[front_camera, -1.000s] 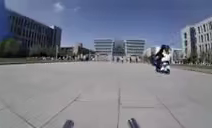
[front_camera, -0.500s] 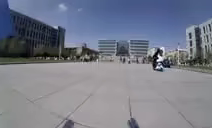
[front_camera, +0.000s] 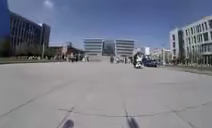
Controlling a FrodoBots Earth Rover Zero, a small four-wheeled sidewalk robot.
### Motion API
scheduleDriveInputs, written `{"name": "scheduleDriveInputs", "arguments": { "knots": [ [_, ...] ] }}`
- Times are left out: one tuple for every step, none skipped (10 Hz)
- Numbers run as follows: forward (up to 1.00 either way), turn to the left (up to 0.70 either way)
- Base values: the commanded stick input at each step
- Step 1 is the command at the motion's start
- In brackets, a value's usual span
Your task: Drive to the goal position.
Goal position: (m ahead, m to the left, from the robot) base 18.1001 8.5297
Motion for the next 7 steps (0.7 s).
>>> {"name": "scheduleDriveInputs", "arguments": {
  "knots": [
    [1.00,-0.40],
    [1.00,-0.40],
    [1.00,-0.40],
    [1.00,0.00],
    [1.00,0.00],
    [1.00,0.00],
    [1.00,0.00]
  ]
}}
